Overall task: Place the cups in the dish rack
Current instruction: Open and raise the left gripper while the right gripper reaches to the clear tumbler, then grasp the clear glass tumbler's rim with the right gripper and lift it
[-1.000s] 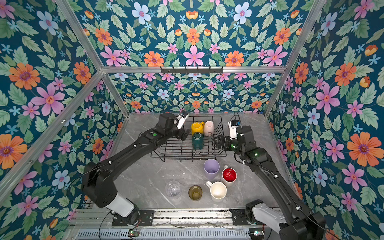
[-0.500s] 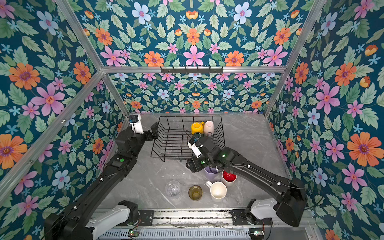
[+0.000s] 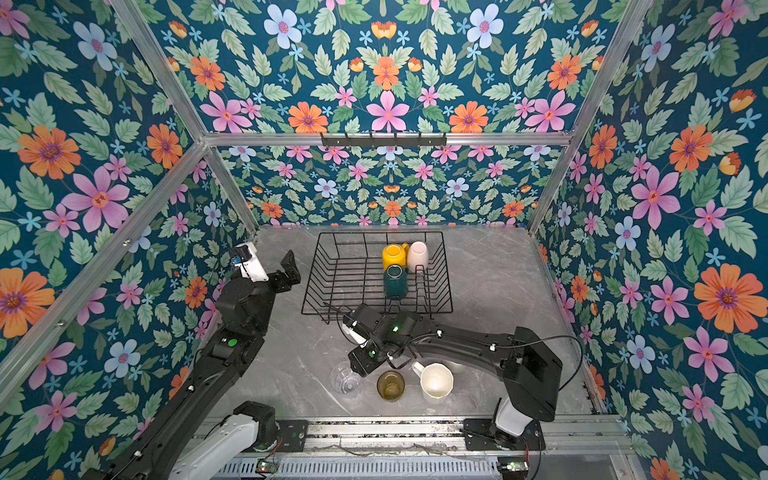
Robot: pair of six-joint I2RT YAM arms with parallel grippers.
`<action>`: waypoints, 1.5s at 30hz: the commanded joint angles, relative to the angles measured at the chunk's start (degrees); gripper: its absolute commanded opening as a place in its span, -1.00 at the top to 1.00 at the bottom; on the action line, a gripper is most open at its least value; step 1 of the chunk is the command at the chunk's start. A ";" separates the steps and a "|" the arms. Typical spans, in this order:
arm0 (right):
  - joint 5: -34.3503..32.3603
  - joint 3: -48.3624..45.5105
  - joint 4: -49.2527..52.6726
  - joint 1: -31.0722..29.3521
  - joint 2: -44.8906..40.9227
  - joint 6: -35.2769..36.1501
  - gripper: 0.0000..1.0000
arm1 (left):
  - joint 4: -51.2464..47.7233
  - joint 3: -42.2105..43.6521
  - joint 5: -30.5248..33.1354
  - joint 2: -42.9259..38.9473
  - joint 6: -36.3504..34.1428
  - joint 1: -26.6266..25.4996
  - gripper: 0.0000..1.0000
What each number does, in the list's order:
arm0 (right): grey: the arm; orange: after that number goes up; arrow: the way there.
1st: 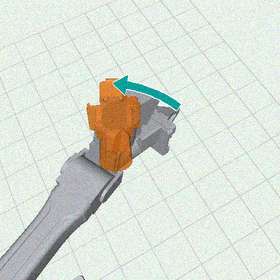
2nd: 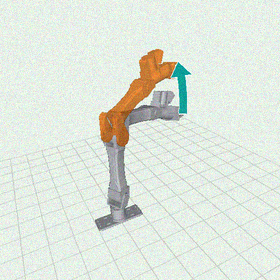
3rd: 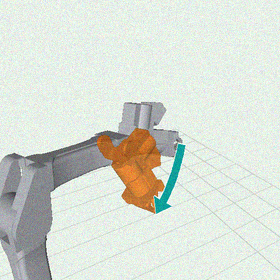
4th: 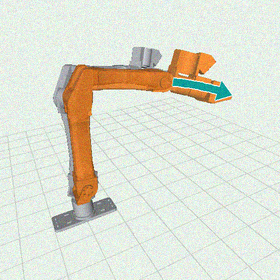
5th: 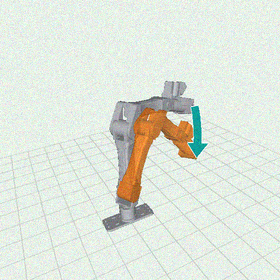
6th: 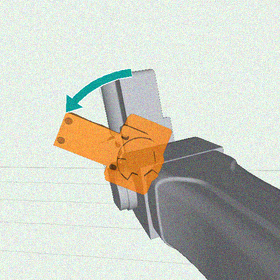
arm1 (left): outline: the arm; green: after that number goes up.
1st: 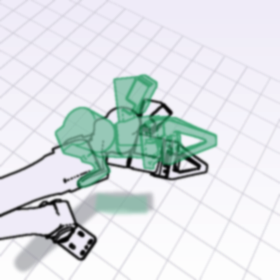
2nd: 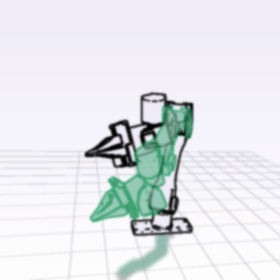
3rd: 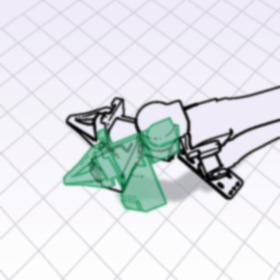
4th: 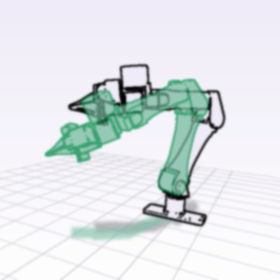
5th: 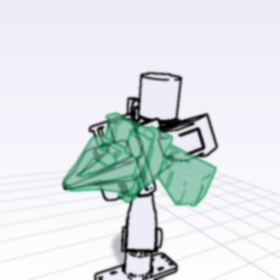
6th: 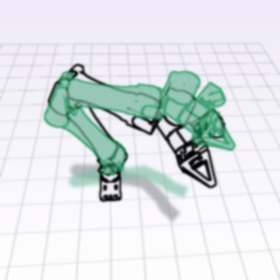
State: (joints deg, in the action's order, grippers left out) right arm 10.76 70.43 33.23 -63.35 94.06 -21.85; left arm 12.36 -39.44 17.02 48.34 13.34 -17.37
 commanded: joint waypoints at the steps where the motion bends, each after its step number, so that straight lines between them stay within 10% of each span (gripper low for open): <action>1: -0.37 0.92 -0.45 -0.47 3.00 -1.62 -0.07 | 1.09 0.53 2.55 -1.41 0.50 0.18 -0.99; 20: -5.84 3.75 1.79 -2.83 7.78 -2.10 0.86 | 1.95 4.67 9.45 -9.87 2.16 0.31 -0.99; 29: -6.89 2.41 1.76 -1.72 1.42 -2.41 1.00 | 3.19 5.34 9.65 -10.03 3.92 0.31 -0.99; 38: 5.93 -7.39 -6.26 15.42 -17.14 -5.06 1.00 | 6.95 5.65 -2.07 -8.46 4.22 0.40 -0.99; 45: 21.44 -12.21 -18.86 32.72 -24.32 -11.28 1.00 | 14.53 6.22 -25.88 -5.97 1.21 0.42 -0.99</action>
State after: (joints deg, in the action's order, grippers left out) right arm 22.85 59.00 23.09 -33.98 70.85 -29.21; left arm 21.19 -33.23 4.27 41.67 16.32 -16.95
